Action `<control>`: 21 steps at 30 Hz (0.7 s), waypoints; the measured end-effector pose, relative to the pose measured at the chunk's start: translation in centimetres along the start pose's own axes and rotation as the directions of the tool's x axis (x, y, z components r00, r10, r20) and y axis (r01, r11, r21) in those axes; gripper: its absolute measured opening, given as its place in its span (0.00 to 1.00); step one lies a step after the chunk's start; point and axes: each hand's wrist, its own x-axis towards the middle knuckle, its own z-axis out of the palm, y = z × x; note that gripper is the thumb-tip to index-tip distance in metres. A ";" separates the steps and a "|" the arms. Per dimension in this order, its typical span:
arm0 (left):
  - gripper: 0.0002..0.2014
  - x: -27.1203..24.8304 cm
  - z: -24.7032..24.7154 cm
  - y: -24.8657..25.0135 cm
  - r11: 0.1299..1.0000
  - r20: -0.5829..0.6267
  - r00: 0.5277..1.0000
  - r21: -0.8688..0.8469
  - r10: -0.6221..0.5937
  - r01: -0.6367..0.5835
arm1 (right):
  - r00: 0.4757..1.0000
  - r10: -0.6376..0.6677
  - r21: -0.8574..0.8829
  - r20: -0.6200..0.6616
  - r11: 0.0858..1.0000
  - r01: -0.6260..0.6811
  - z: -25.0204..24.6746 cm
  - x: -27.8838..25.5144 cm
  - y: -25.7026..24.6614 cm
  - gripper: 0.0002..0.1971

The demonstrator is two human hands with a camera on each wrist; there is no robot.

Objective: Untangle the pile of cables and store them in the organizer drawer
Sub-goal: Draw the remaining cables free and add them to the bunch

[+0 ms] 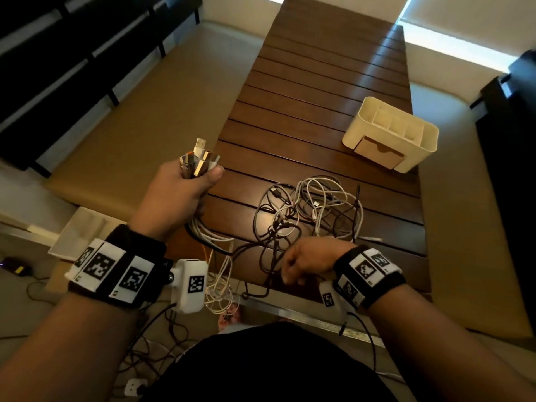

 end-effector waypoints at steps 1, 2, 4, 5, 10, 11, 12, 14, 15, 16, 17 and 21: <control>0.19 0.1 0.2 0.0 1.000 0.011 1.000 0.000 0.002 -0.002 | 0.996 0.005 0.035 -0.085 0.999 -0.002 -0.3 0.3 0.1 0.06; 0.19 0.1 0.3 -0.1 1.000 0.022 1.000 -0.002 0.002 -0.002 | 0.983 0.017 0.088 -0.181 0.996 -0.001 -0.6 0.7 0.1 0.07; 0.20 0.2 0.4 -0.2 1.000 0.035 0.999 -0.005 -0.004 0.004 | 0.912 0.061 0.155 -0.406 0.988 0.003 -1.2 1.5 0.2 0.08; 0.19 0.1 0.5 -0.2 1.000 0.039 0.999 -0.008 -0.009 0.009 | 0.842 0.081 0.145 -0.534 0.989 -0.003 -1.5 2.0 0.2 0.09; 0.19 -0.2 0.5 -0.1 1.000 0.041 0.999 -0.002 -0.017 0.017 | 0.775 0.117 0.104 -0.621 0.992 -0.067 -2.0 5.0 0.9 0.13; 0.18 -0.2 0.5 -0.1 1.000 0.039 0.999 -0.003 -0.018 0.018 | 0.800 0.103 0.072 -0.591 0.995 -0.074 -1.8 5.6 1.1 0.12; 0.18 -0.2 0.4 -0.2 1.000 0.037 0.999 -0.003 -0.021 0.021 | 0.813 0.086 0.060 -0.576 0.996 -0.063 -1.6 6.0 1.3 0.10; 0.17 -0.1 0.2 -0.3 1.000 0.031 0.999 0.003 -0.031 0.031 | 0.820 0.057 0.082 -0.570 0.997 -0.013 -1.2 6.5 1.7 0.06; 0.17 -0.1 0.1 -0.3 0.999 0.029 0.999 0.005 -0.034 0.034 | 0.816 0.047 0.088 -0.576 0.996 0.005 -1.0 6.8 1.9 0.07; 0.17 -0.1 0.0 -0.4 0.999 0.027 0.999 0.004 -0.034 0.034 | 0.814 0.041 0.078 -0.580 0.997 0.005 -0.8 6.8 2.0 0.08; 0.18 0.0 0.1 -0.5 0.999 0.023 0.999 0.002 -0.035 0.035 | 0.819 0.039 0.052 -0.573 0.999 -0.011 -0.7 6.8 2.1 0.10; 0.18 0.2 0.4 -0.6 1.000 0.022 0.999 -0.003 -0.030 0.030 | 0.875 -0.008 -0.162 -0.485 0.983 -0.081 -0.3 6.9 2.6 0.11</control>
